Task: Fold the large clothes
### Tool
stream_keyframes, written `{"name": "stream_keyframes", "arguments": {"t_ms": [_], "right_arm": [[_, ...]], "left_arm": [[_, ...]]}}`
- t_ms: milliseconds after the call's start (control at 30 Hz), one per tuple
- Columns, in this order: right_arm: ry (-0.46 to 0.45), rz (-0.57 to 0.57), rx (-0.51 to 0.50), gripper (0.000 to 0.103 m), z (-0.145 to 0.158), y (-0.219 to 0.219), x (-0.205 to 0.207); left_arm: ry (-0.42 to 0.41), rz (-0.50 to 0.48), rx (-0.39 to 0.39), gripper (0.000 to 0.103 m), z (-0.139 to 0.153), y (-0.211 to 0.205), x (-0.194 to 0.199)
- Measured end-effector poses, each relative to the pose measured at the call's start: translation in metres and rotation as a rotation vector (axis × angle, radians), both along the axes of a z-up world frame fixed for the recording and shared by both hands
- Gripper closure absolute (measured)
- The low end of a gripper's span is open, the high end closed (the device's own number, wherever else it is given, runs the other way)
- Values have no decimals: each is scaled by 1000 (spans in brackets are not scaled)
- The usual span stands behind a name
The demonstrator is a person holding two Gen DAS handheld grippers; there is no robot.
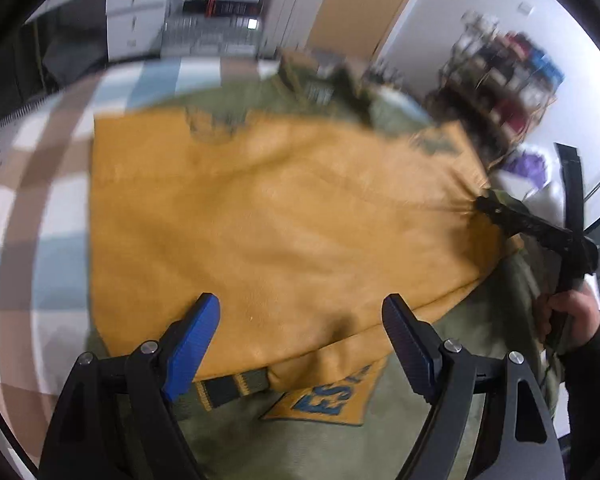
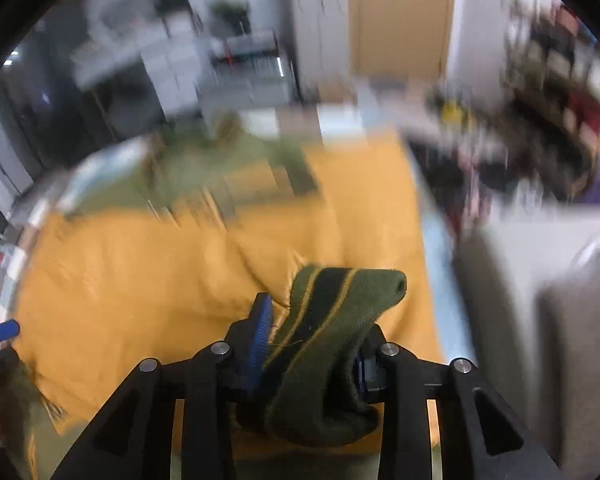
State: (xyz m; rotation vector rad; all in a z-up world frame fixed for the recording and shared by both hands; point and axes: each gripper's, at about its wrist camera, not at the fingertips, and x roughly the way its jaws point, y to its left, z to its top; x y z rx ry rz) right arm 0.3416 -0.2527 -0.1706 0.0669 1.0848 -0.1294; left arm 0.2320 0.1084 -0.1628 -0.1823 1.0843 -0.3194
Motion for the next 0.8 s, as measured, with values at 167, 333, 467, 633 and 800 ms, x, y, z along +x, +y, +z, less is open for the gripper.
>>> {"name": "stream_keyframes", "arguments": {"t_ms": [167, 333, 467, 633, 800], "right_arm": [[-151, -89, -65, 42, 30, -11, -40], [-353, -64, -12, 18, 82, 1, -58], [-328, 22, 232, 8, 67, 16, -34], [-140, -15, 201, 18, -4, 21, -10], [-51, -27, 65, 36, -12, 30, -5]], "left_arm": [[-5, -19, 77, 23, 12, -5, 0], [-148, 7, 5, 23, 43, -7, 10], [8, -7, 49, 24, -6, -16, 31], [-77, -85, 180, 24, -14, -29, 17], [-71, -28, 90, 23, 4, -19, 14]]}}
